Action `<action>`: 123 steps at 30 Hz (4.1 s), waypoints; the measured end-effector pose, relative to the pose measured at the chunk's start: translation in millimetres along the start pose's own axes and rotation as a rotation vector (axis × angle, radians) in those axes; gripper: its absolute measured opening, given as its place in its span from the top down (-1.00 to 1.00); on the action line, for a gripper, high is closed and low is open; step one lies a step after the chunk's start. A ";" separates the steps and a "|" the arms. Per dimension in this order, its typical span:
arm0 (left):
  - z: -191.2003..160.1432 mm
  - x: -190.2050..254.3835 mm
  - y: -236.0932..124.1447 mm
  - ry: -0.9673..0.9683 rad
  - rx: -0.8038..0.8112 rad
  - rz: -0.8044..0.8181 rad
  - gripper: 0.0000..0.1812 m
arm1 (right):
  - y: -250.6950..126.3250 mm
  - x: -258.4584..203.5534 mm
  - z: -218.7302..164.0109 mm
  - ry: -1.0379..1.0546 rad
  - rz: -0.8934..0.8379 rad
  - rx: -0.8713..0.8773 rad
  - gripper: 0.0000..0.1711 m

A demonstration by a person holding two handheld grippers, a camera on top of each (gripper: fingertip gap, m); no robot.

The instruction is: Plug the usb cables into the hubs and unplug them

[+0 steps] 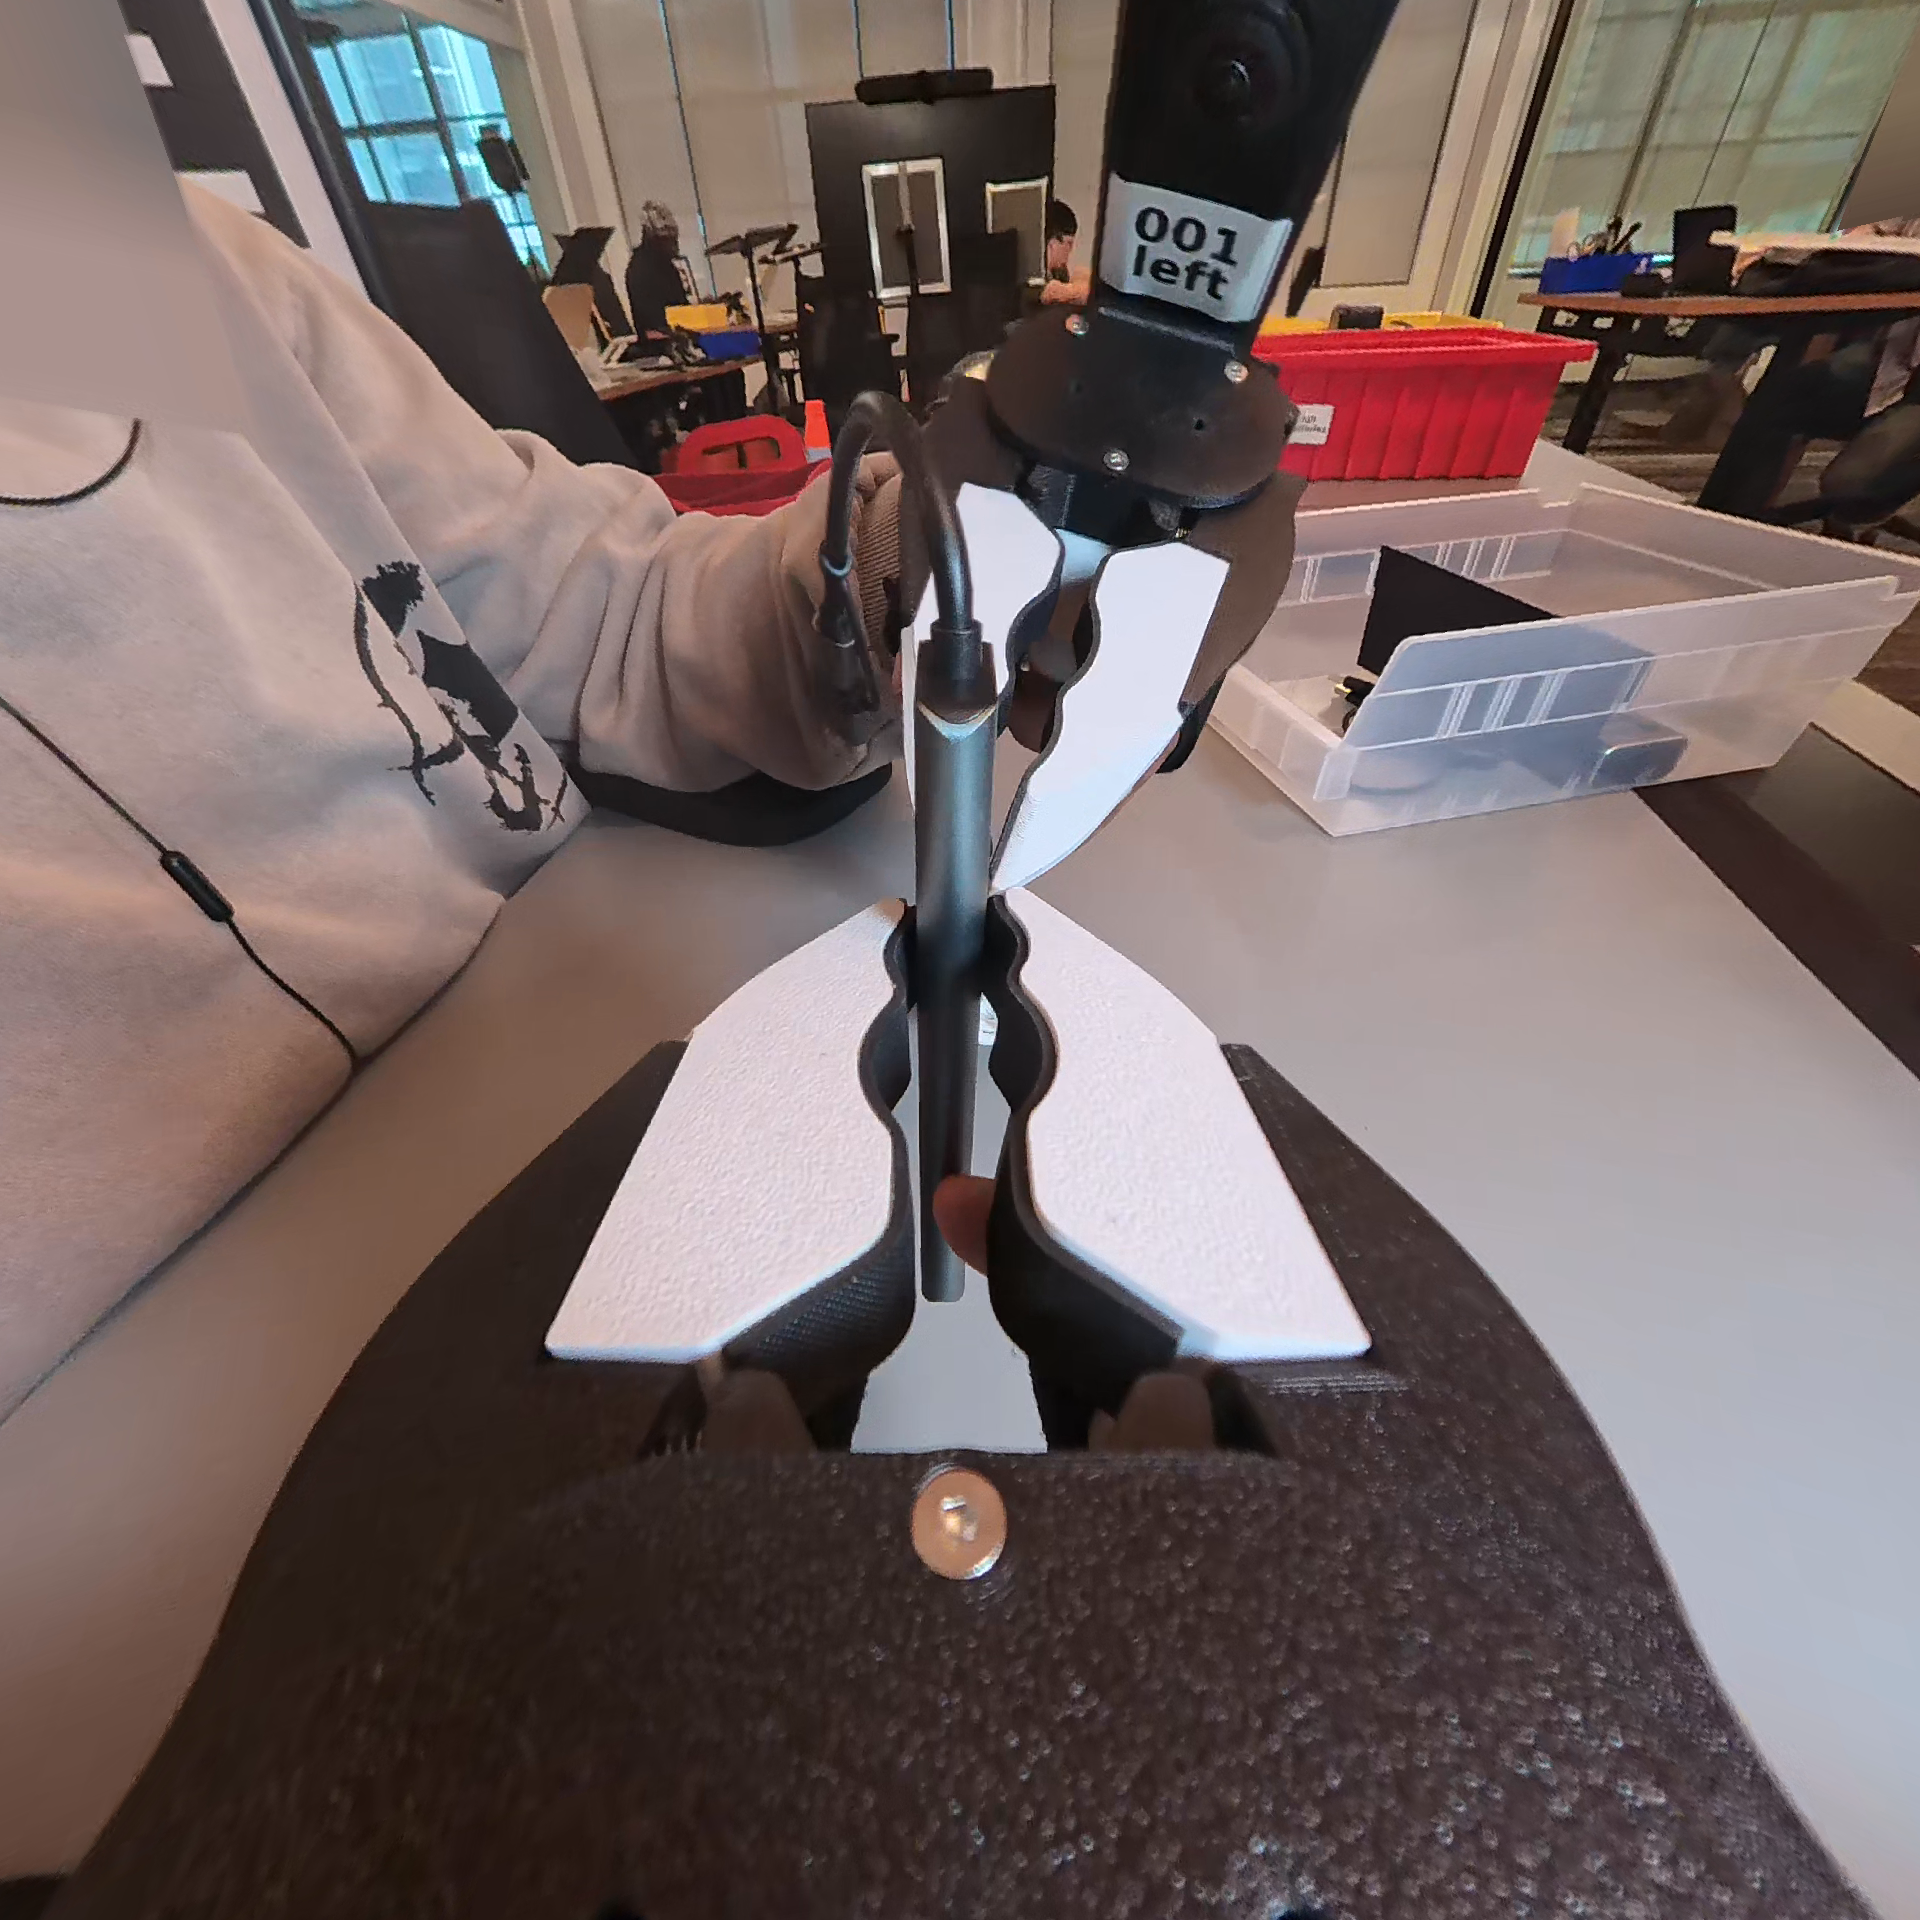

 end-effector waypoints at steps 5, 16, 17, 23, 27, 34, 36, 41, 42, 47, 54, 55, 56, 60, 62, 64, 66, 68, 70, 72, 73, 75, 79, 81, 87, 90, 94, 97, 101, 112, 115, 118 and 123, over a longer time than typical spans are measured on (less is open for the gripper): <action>2.2 0.9 1.4 0.002 -0.025 0.046 0.93 | -1.5 2.1 -1.0 0.008 -0.023 -0.015 0.88; 3.2 -4.3 1.8 -0.028 0.030 0.104 0.93 | -7.9 7.7 0.4 0.023 -0.082 0.025 0.88; 4.0 -4.7 1.0 -0.026 0.051 0.105 0.93 | -9.1 7.8 1.5 0.028 -0.082 0.040 0.88; 4.2 -4.4 3.4 -0.025 0.025 0.139 0.93 | -10.1 10.9 0.3 0.065 -0.069 0.086 0.88; 4.5 -3.9 7.0 -0.026 0.050 0.115 0.93 | -5.8 7.3 0.2 0.035 -0.073 0.039 0.88; 7.7 -3.7 5.4 0.019 0.185 0.106 0.93 | -10.8 5.7 3.9 0.044 -0.053 0.129 0.88; 8.1 -3.3 6.2 0.017 0.214 0.099 0.94 | -9.6 5.2 2.5 0.052 -0.046 0.147 0.88; 19.1 5.8 5.5 0.091 0.188 0.114 1.00 | 4.9 0.9 3.5 0.043 -0.018 0.141 0.88; 24.1 9.7 1.1 0.127 0.176 0.127 1.00 | 4.2 0.0 8.0 0.035 -0.017 0.155 0.88; 29.9 19.4 -21.3 0.256 0.108 0.286 1.00 | -1.9 0.5 8.5 0.039 -0.061 0.164 0.88; 14.0 15.2 7.3 0.279 -0.085 0.256 0.87 | 5.5 -5.4 11.1 -0.022 -0.111 0.093 0.88; 14.5 15.6 7.8 0.280 -0.076 0.247 0.91 | 4.4 -6.2 12.3 -0.026 -0.112 0.089 0.88; 14.8 15.5 8.6 0.280 -0.077 0.252 0.91 | 4.0 -6.7 13.0 -0.036 -0.123 0.077 0.88; 11.7 16.0 14.0 0.313 -0.116 0.268 0.91 | 4.9 -8.1 10.7 -0.058 -0.143 0.012 0.88; 13.8 13.1 9.5 0.274 -0.048 0.254 0.91 | 2.9 -11.1 16.8 -0.103 -0.181 0.010 0.87; 14.7 10.6 4.0 0.240 -0.002 0.229 0.91 | 0.9 -14.6 22.1 -0.155 -0.230 -0.048 0.86; 13.7 8.9 -1.3 0.216 0.029 0.215 0.91 | -3.1 -16.3 23.1 -0.161 -0.242 -0.087 0.79; 12.6 7.4 -3.8 0.186 0.052 0.193 0.91 | -4.9 -15.9 22.6 -0.161 -0.256 -0.085 0.79; 12.1 7.1 -2.8 0.170 0.063 0.172 0.91 | -1.4 -16.9 21.0 -0.186 -0.262 -0.117 0.84; 11.6 6.4 -3.3 0.160 0.076 0.160 0.91 | 0.0 -20.0 22.8 -0.208 -0.259 -0.113 0.88; 11.6 6.6 -3.8 0.154 0.087 0.148 0.91 | 0.5 -21.0 24.3 -0.211 -0.258 -0.116 0.88; 10.3 5.4 -3.0 0.148 0.088 0.146 0.91 | 2.3 -21.1 23.6 -0.228 -0.278 -0.148 0.89; 8.9 3.7 3.1 0.124 0.099 0.140 0.92 | 3.2 -15.5 13.7 -0.184 -0.249 -0.191 0.89; 10.8 8.0 5.0 0.153 0.051 0.139 0.91 | 11.5 -16.2 6.8 -0.192 -0.225 -0.241 0.88; 17.7 19.2 4.2 0.193 -0.087 0.201 0.91 | 20.3 -11.8 -1.0 -0.149 -0.188 -0.208 0.88; 18.2 22.6 7.1 0.228 -0.160 0.229 0.91 | 22.3 -12.3 -3.1 -0.165 -0.198 -0.236 0.88; 14.8 25.0 14.1 0.264 -0.265 0.268 0.91 | 25.7 -10.0 -9.1 -0.160 -0.206 -0.278 0.88; 13.9 25.3 18.6 0.282 -0.312 0.293 0.91 | 26.4 -9.0 -11.6 -0.168 -0.218 -0.305 0.89; 11.2 24.3 22.9 0.300 -0.326 0.312 0.91 | 25.5 -10.1 -13.0 -0.219 -0.254 -0.336 0.88; 16.8 33.4 27.5 0.568 -0.395 0.498 0.91 | 33.6 -40.0 5.1 -0.790 -0.530 -0.452 0.86; 19.2 33.9 23.5 0.584 -0.361 0.508 0.91 | 30.0 -40.2 8.1 -0.792 -0.541 -0.413 0.84; 17.5 32.4 19.0 0.618 -0.364 0.528 0.91 | 23.3 -36.4 8.8 -0.772 -0.566 -0.403 0.80; 13.8 29.6 17.2 0.630 -0.328 0.506 0.91 | 23.6 -32.7 4.1 -0.750 -0.574 -0.457 0.82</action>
Point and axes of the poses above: each gripper's, where its closed fingertips meet, y out along the fingers, z out of its top, x = y × z across the jaws, the point moved 10 cm from there along -y, back along the fingers, and after that the axes turned 8 degrees about y, right-handed, at the moved point
